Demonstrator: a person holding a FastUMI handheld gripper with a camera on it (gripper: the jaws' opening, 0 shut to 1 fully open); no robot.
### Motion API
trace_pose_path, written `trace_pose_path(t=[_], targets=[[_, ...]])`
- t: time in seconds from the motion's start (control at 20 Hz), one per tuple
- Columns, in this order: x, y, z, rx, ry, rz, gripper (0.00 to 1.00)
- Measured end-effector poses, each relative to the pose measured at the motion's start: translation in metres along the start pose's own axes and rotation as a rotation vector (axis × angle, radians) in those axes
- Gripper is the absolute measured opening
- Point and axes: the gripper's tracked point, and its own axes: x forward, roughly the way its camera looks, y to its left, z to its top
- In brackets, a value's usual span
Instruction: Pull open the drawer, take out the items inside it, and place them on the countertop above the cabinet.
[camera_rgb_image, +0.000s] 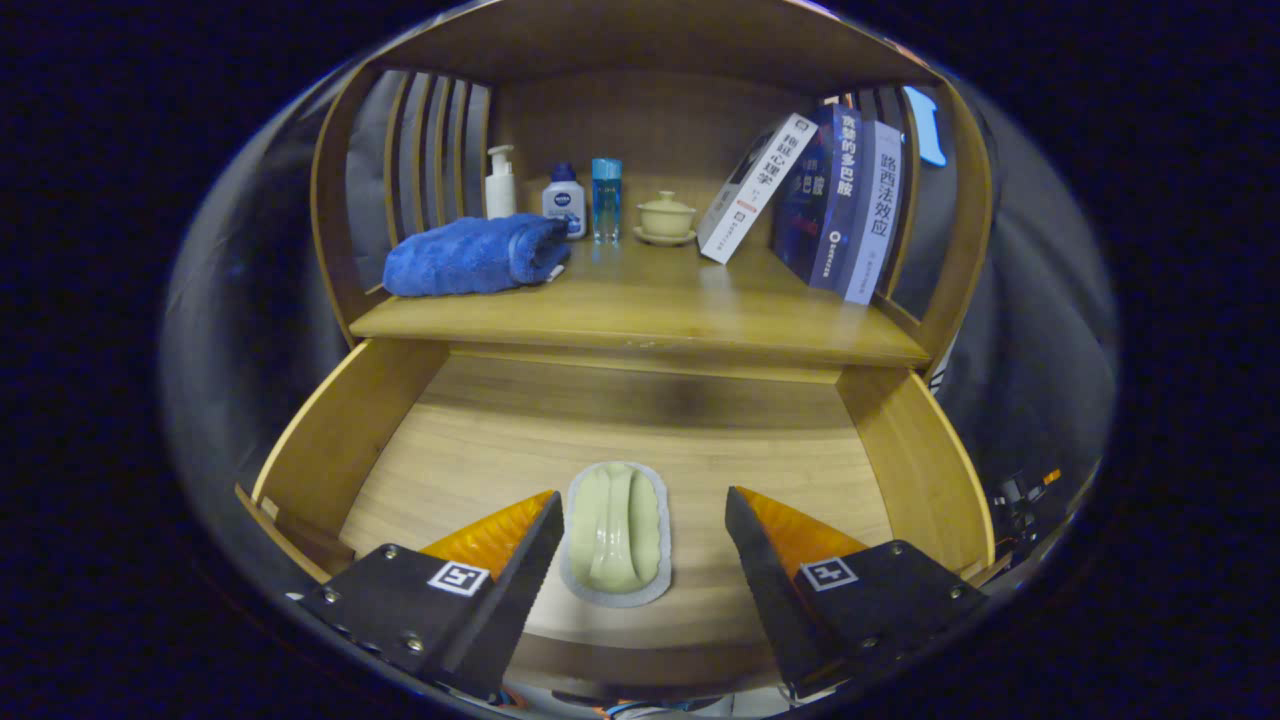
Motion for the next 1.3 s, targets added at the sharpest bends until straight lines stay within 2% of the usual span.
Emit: trace_pose_path(t=[0.15, 0.25, 0.4, 0.55, 0.7, 0.75, 1.0, 1.3], targets=[[0.013, 0.001, -0.001, 0.001, 0.047, 0.004, 0.97], [0.021, 0.009, -0.006, 0.010, 0.091, 0.029, 0.90], [0.029, 0.012, -0.021, -0.030, 0.148, 0.037, 0.86], [0.037, 0.022, -0.042, -0.031, 0.227, 0.072, 0.25], [0.037, 0.015, -0.038, -0.028, 0.185, 0.045, 0.26], [0.037, 0.018, -0.034, -0.013, 0.175, 0.044, 0.15], [0.026, 0.022, -0.017, -0.006, 0.077, 0.062, 0.15], [-0.021, 0.016, 0.044, 0.085, -0.113, 0.084, 0.14]])
